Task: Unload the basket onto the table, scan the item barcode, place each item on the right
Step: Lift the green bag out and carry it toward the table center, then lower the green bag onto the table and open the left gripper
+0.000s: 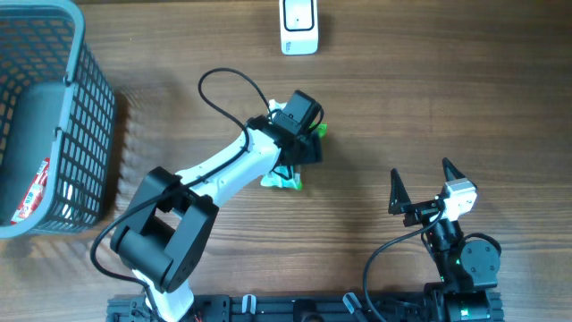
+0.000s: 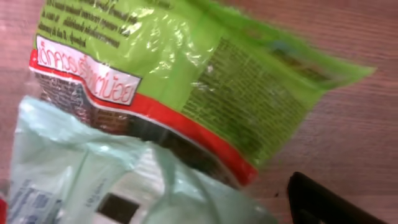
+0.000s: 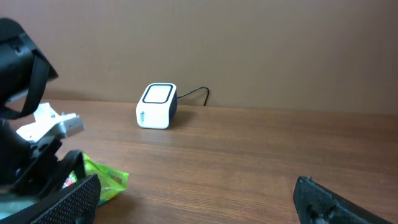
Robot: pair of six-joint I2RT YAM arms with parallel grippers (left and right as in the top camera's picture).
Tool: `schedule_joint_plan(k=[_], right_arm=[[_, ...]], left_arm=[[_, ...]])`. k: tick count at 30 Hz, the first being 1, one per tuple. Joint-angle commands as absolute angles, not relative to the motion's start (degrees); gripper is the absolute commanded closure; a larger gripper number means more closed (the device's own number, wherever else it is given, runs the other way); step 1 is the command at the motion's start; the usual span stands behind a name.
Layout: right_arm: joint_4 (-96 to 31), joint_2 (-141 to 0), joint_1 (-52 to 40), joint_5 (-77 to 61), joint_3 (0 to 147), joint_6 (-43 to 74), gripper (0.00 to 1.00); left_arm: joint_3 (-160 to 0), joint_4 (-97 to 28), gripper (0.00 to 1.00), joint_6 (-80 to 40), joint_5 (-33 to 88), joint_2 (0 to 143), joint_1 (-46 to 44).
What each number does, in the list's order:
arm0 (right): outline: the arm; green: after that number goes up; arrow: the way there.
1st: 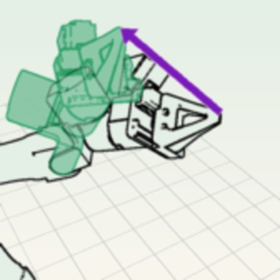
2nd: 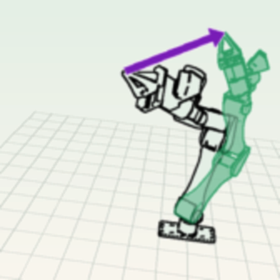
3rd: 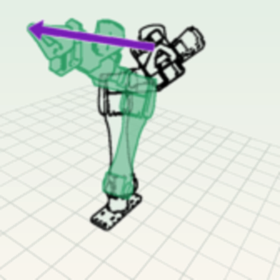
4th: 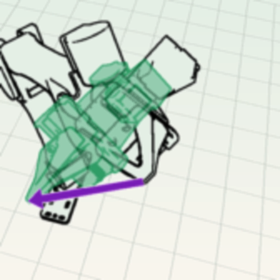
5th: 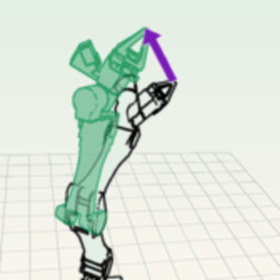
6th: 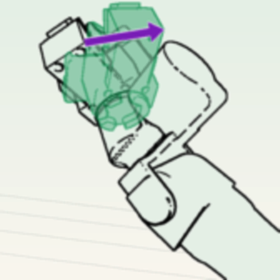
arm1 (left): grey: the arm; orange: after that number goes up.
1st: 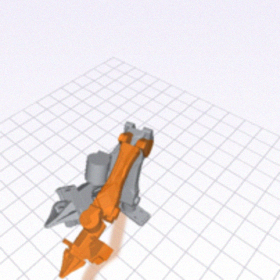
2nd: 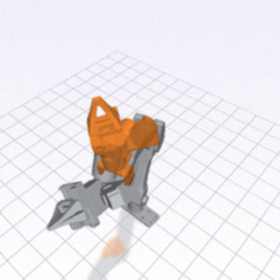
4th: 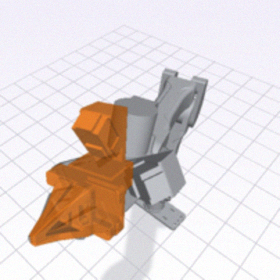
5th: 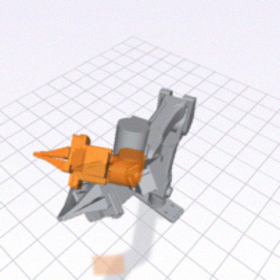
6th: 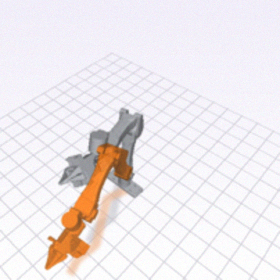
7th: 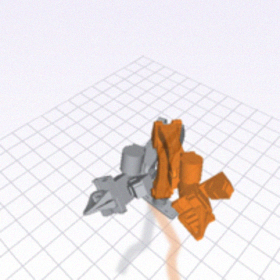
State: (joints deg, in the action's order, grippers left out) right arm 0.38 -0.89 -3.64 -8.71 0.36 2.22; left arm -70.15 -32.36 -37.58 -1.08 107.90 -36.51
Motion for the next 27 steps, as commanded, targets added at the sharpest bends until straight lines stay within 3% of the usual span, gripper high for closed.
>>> schedule_joint_plan(k=[1, 14, 15, 16, 17, 18, 19, 27], right_arm=[[0.6, -0.5, -3.4, -8.4, 0.3, 1.6, 0.00], [0.6, -0.5, -3.4, -8.4, 0.3, 1.6, 0.00], [0.6, -0.5, -3.4, -8.4, 0.3, 1.6, 0.00], [0.6, -0.5, -3.4, -8.4, 0.3, 1.6, 0.00], [0.6, -0.5, -3.4, -8.4, 0.3, 1.5, 0.00], [0.6, -0.5, -3.4, -8.4, 0.3, 1.6, 0.00], [0.6, -0.5, -3.4, -8.4, 0.3, 1.6, 0.00], [0.6, -0.5, -3.4, -8.4, 0.3, 1.6, 0.00]], left_arm=[[-74.9, -31.9, 0.00, -33.8, -2.7, 103.6, -35.8], [-76.8, -35.4, 0.00, -27.2, -5.1, 102.0, -35.0], [-76.9, -35.4, 0.04, -27.2, -4.7, 101.7, -35.0], [-77.0, -35.3, 0.15, -27.2, -4.3, 101.3, -35.0], [-77.2, -35.4, 0.37, -27.2, -4.1, 100.9, -35.0], [-77.3, -35.4, 0.72, -27.2, -4.1, 100.6, -35.0], [-77.3, -35.4, 0.96, -27.2, -4.1, 100.3, -35.0], [-75.5, -35.8, 0.90, -27.2, 1.3, 104.3, -35.9]])
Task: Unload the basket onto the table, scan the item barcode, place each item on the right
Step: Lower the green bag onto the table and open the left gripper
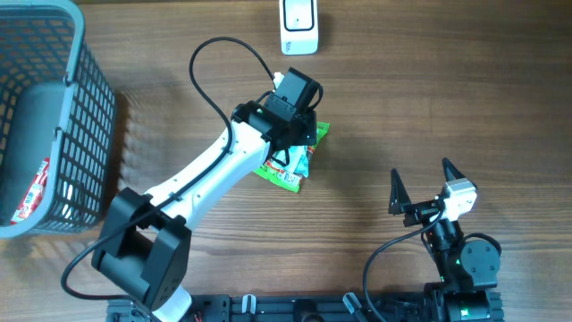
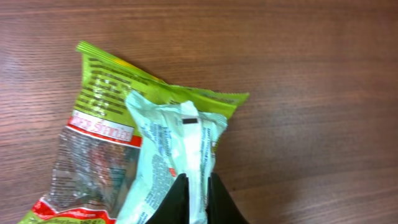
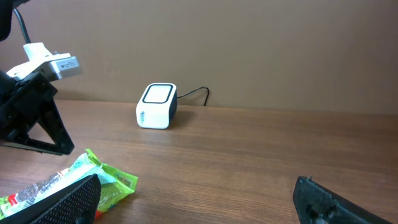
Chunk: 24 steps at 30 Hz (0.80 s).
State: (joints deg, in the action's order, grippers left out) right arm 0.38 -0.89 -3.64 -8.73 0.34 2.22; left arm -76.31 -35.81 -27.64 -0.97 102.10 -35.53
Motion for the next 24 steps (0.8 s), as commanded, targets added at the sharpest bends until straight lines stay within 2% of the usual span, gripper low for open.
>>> schedule_joint_plan(k=[1, 7, 14, 18, 20, 21, 23, 24], right_arm=[[0.6, -0.5, -3.4, -8.4, 0.3, 1.6, 0.00], [0.6, -0.5, -3.4, -8.4, 0.3, 1.5, 0.00], [0.6, -0.5, -3.4, -8.4, 0.3, 1.6, 0.00], [0.6, -0.5, -3.4, -8.4, 0.3, 1.6, 0.00], [0.6, -0.5, -3.4, -8.4, 0.3, 1.6, 0.00], [0.6, -0.5, -3.4, -8.4, 0.3, 1.6, 0.00], [0.6, -0.5, -3.4, -8.4, 0.3, 1.5, 0.00], [0.6, -0.5, -3.4, -8.4, 0.3, 1.6, 0.00]], left_arm=[[-75.1, -35.7, 0.90, -27.3, 1.0, 105.4, -35.9], [-73.4, -35.8, 0.88, -27.4, -2.3, 112.5, -35.8], [-74.1, -35.6, 0.78, -27.2, -1.8, 113.9, -35.9], [-78.9, -37.8, 0.60, -27.2, -1.8, 107.7, -33.7], [-80.0, -38.0, 0.38, -27.2, -1.8, 104.5, -33.2], [-80.0, -38.0, 0.31, -27.2, -1.8, 103.1, -33.1], [-79.9, -39.5, 0.28, -27.3, -1.8, 101.5, -33.1], [-79.9, -40.7, 0.33, -27.4, -1.8, 101.3, -33.1]])
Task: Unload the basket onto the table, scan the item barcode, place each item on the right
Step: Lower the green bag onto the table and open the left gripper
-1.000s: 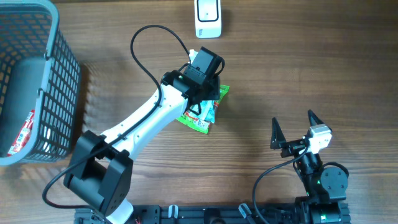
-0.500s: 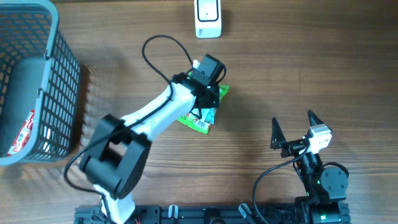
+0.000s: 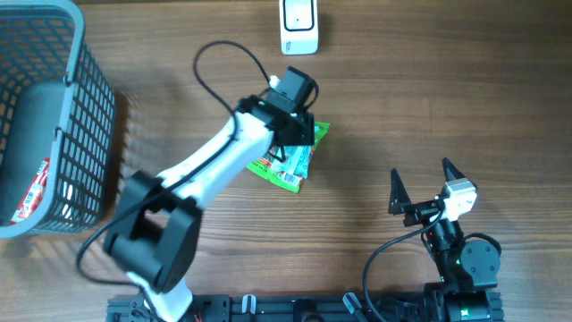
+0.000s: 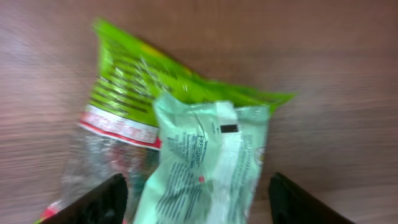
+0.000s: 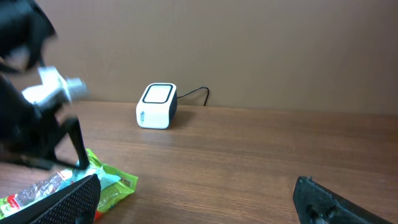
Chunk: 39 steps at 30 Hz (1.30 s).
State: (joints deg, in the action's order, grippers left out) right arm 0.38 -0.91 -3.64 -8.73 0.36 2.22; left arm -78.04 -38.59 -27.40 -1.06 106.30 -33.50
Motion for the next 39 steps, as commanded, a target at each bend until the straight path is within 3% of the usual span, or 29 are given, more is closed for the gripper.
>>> schedule_joint_plan(k=[1, 2, 3, 4, 12, 19, 25, 28, 30, 34, 35, 36, 37, 39], right_arm=[[0.6, -0.5, -3.4, -8.4, 0.3, 1.6, 0.00], [0.6, -0.5, -3.4, -8.4, 0.3, 1.6, 0.00], [0.6, -0.5, -3.4, -8.4, 0.3, 1.6, 0.00], [0.6, -0.5, -3.4, -8.4, 0.3, 1.6, 0.00], [0.6, -0.5, -3.4, -8.4, 0.3, 1.6, 0.00], [0.6, -0.5, -3.4, -8.4, 0.3, 1.6, 0.00], [0.6, -0.5, -3.4, -8.4, 0.3, 1.6, 0.00], [0.6, -0.5, -3.4, -8.4, 0.3, 1.6, 0.00], [0.6, -0.5, -3.4, -8.4, 0.3, 1.6, 0.00], [0.6, -0.5, -3.4, -8.4, 0.3, 1.5, 0.00], [0.6, -0.5, -3.4, -8.4, 0.3, 1.5, 0.00], [0.6, -0.5, -3.4, -8.4, 0.3, 1.6, 0.00], [0.6, -0.5, -3.4, -8.4, 0.3, 1.6, 0.00], [0.6, -0.5, -3.4, -8.4, 0.3, 1.6, 0.00]], left_arm=[[-79.9, -41.8, 0.41, -27.4, -1.7, 101.3, -33.3], [-79.8, -43.4, 0.63, -27.4, -1.7, 101.4, -33.4], [-79.5, -44.7, 0.93, -27.4, -1.7, 101.8, -33.6], [-79.0, -45.5, 0.96, -27.4, -1.3, 102.1, -33.9], [-70.9, -42.5, 0.96, -28.1, 3.1, 106.6, -36.4], [-66.1, -35.8, 0.87, -30.5, 2.3, 111.7, -36.5], [-70.1, -39.4, 0.66, -30.2, 2.5, 105.9, -35.8], [-72.4, -39.3, 0.46, -30.2, 2.4, 100.7, -35.4], [-72.7, -37.3, 0.40, -30.2, 1.4, 97.4, -35.1], [-72.6, -35.9, 0.47, -30.2, -4.6, 96.4, -35.0], [-72.5, -35.9, 0.58, -30.2, -5.5, 97.0, -35.0], [-72.4, -35.7, 0.81, -30.2, -5.5, 97.8, -35.0], [-72.2, -35.7, 0.96, -30.5, -5.5, 98.9, -35.0], [-72.2, -35.7, 0.96, -30.5, -5.5, 100.7, -35.1]])
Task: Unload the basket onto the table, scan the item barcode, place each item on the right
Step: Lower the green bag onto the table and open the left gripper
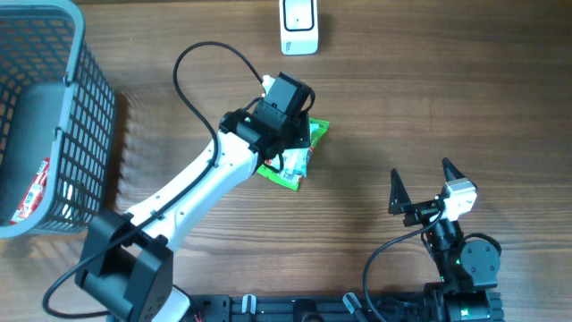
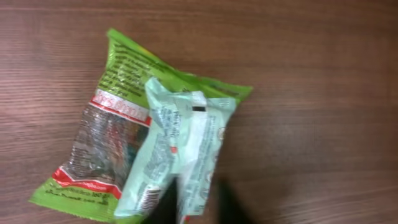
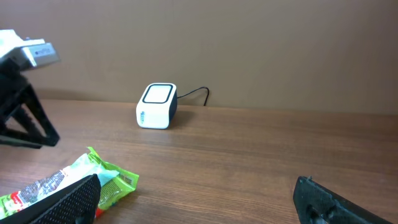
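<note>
A green snack packet (image 2: 112, 118) lies flat on the wooden table, and a pale mint packet (image 2: 180, 146) with a small barcode (image 2: 149, 198) rests on it. Both also show beneath my left arm (image 1: 308, 136) and at the left of the right wrist view (image 3: 99, 180). My left gripper (image 2: 198, 202) hovers over the mint packet's lower end. Its fingers (image 2: 166, 208) are blurred, with a narrow gap between them. The white scanner (image 1: 299, 27) stands at the far edge, also seen from the right wrist (image 3: 157, 106). My right gripper (image 1: 420, 174) is open at the near right, holding nothing.
A dark mesh basket (image 1: 89, 116) fills the left end of the table, with a red and white packet (image 1: 31, 192) inside it. The scanner's cable (image 3: 196, 93) runs off behind it. A brown wall backs the table.
My left gripper's fingers stood wide apart and now have only a narrow gap. The wrist is higher, so both packets look smaller. The packets lie as before. The right arm has not moved.
At first my left wrist was low and close over the two packets. Then it was higher with its fingers together above the mint packet. Then the fingers stood wide apart nearer the packets. Now they are close together again, higher up. The right arm stayed still throughout.
</note>
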Robot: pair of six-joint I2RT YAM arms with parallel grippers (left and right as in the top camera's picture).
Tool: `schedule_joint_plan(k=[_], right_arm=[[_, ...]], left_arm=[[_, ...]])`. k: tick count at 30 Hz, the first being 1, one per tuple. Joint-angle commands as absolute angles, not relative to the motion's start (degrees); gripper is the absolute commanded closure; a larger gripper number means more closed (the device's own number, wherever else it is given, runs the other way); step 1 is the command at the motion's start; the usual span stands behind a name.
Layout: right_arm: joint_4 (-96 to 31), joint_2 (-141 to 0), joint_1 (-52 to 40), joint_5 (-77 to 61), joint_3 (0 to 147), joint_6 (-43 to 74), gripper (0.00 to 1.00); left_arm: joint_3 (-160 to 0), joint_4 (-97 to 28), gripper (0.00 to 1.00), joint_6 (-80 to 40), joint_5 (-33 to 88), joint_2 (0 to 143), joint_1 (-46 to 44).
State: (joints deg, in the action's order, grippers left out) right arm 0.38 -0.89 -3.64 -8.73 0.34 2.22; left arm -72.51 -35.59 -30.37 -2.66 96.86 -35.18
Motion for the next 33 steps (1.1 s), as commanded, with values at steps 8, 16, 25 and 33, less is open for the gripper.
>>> schedule_joint_plan(k=[8, 16, 25, 33], right_arm=[[0.6, -0.5, -3.4, -8.4, 0.3, 1.6, 0.00], [0.6, -0.5, -3.4, -8.4, 0.3, 1.6, 0.00], [0.6, -0.5, -3.4, -8.4, 0.3, 1.6, 0.00], [0.6, -0.5, -3.4, -8.4, 0.3, 1.5, 0.00]], left_arm=[[-72.2, -30.0, 0.95, -30.4, -5.5, 111.8, -35.3], [-76.1, -30.5, 0.50, -25.9, -5.1, 105.2, -34.3], [-75.7, -36.7, 0.62, -25.9, -8.9, 100.9, -28.1], [-72.5, -32.7, 0.92, -25.9, -8.3, 108.6, -22.0]])
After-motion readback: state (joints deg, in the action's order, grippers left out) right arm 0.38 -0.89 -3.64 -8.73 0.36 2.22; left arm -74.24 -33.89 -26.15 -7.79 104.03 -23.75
